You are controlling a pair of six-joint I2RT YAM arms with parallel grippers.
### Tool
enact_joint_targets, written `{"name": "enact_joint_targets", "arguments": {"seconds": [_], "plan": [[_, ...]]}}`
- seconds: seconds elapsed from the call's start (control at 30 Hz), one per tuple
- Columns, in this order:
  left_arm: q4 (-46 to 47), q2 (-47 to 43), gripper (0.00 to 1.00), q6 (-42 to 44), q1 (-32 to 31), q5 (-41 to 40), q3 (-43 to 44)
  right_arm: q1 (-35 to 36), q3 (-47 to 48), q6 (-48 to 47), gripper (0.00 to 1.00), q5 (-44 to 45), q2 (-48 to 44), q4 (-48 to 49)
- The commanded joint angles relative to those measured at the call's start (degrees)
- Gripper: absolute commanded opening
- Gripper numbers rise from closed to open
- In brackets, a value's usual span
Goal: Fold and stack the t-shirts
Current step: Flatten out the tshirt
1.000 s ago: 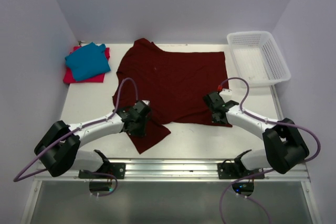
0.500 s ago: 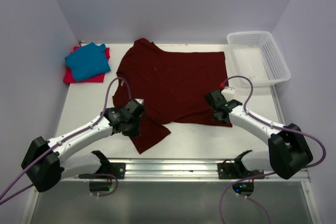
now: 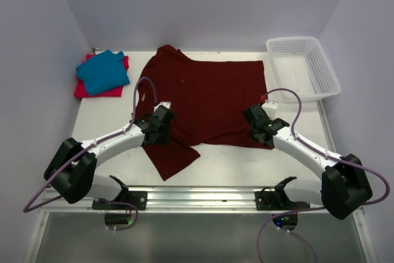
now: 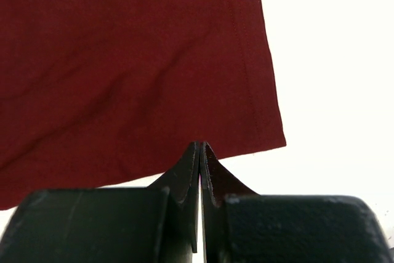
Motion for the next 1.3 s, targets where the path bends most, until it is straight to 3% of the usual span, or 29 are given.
{"name": "enact_joint_targets", "arguments": {"seconds": [0.0,0.17,0.43,0.97,1.27], "plan": [[3.2,-0.3,0.0,1.9,0.3,-4.6,-0.4,-0.2,-0.1,-0.3,0.0,0.8,-3.0,-0.2],[-1.5,3.8,0.0,0.6,0.3,-2.0,0.2,-0.1,0.2,-0.5,0.0,0.9,-3.1,-0.2],[3.5,5.8,0.0,-3.5,0.2,8.2,-8.6,-0.1,1.1,-0.5,0.0,1.6,-2.8,-1.1],[-10.5,-7.5,0.0,-9.6,-1.1,20.3,-9.7,-0.2,3.0,-0.8,0.0,1.0,-2.7,-1.9],[-18.9,-13.3,0.0,-11.5,-1.2,13.7,-7.1,-1.5,2.4,-1.2,0.0,-1.5,1.6,-1.8]]}}
